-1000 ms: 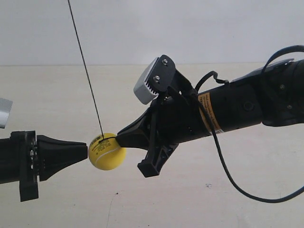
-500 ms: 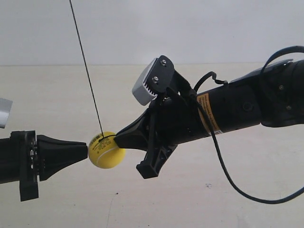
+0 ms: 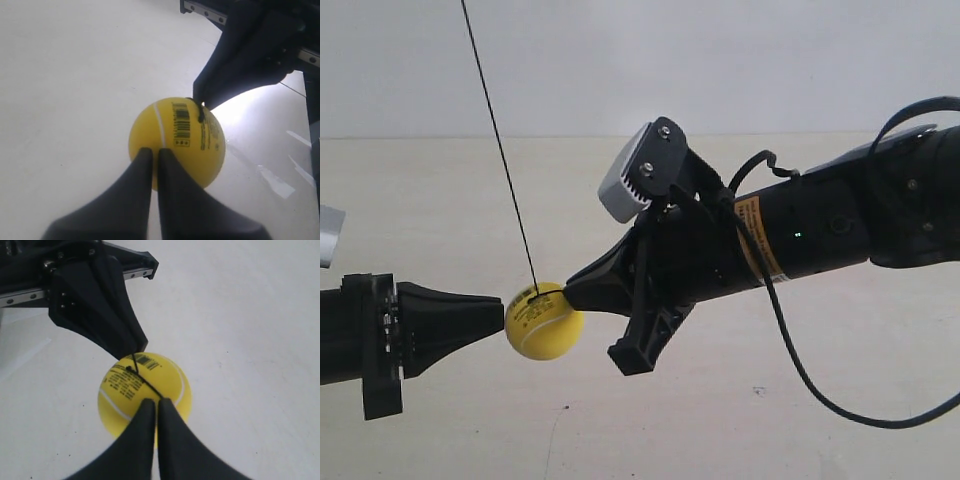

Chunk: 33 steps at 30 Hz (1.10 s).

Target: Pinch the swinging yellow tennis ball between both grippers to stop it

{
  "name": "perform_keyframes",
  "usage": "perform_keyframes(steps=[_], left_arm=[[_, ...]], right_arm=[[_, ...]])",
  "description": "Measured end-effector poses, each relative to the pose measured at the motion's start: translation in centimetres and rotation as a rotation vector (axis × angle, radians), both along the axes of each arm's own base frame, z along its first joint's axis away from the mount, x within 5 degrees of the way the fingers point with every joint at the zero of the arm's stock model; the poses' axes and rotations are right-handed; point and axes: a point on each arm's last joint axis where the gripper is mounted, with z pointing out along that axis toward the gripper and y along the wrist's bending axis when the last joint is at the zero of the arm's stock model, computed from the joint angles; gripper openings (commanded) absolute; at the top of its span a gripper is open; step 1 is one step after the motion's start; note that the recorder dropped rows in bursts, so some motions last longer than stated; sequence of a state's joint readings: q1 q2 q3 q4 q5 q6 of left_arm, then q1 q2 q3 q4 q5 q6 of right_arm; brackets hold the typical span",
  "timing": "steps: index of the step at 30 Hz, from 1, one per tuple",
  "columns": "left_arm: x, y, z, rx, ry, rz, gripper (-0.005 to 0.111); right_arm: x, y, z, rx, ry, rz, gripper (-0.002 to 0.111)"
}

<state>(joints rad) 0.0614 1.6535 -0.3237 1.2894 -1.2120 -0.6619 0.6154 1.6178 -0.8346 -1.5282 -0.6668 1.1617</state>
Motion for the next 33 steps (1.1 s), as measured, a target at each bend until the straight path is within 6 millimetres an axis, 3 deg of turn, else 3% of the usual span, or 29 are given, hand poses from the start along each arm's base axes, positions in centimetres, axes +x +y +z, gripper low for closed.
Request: perform_keyframes(steps=[8,22,28,33], left_arm=[[0.2,0.1,0.5,-0.007,-0.030,0.031,0.005],[-0.4,1.4,4.9,0.107,-0.117,0.260,0.005],[-2.3,2.4,7.4,0.143,-0.136,0.442,0.005],[-5.3,3.1,9.1,0.120,-0.202,0.574,0.005]], right_arm=[[0.5,-0.9,1.6,-0.035,-0.088,-0.117,0.000],[-1.2,-2.6,6.6,0.048,-0.185,-0.181,0.000],[-2.3,-4.1,7.9,0.061,-0.238,-0.257,0.000],[-3.8,-5.8,8.9,0.097,-0.265,-0.333,0.000]])
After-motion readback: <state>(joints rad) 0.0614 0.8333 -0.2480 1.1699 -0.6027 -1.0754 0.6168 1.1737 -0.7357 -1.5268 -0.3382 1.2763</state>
